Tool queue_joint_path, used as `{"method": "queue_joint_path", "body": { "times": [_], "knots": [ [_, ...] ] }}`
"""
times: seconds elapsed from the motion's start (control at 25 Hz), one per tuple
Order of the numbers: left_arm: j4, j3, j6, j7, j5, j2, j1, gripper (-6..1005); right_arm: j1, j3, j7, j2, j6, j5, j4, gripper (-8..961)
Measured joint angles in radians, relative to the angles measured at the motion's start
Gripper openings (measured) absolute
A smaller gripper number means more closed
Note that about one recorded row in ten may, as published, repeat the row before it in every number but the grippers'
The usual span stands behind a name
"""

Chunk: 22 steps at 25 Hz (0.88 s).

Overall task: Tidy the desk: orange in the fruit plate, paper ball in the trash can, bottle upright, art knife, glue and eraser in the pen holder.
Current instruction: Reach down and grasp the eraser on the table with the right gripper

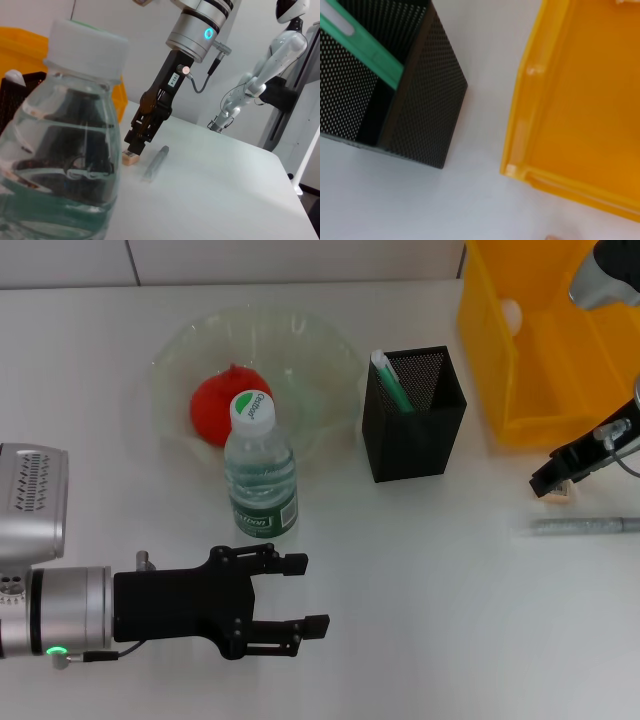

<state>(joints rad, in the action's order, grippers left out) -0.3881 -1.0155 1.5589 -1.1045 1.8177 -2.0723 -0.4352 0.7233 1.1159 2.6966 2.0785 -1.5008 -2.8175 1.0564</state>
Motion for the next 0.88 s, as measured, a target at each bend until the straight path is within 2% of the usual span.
{"method": "queue_joint_path", "body": {
  "times": [0.16,0.28,0.88],
  "knots": [
    [0.0,0.0,-0.002,0.0,0.0,0.0,0.0,798,-0.002,0.001,0.003,0.0,0.002,-0.004,-0.003,484],
    [0.0,0.0,-0.002,0.001,0.0,-0.001,0.0,798,-0.001,0.002,0.008,0.001,0.002,-0.024,-0.006,558],
    [0.009,-0.002,-0.01,0.004,0.0,-0.002,-0.001,798,0.011,0.005,0.009,0.002,0.048,-0.03,-0.059,557]
  ]
}}
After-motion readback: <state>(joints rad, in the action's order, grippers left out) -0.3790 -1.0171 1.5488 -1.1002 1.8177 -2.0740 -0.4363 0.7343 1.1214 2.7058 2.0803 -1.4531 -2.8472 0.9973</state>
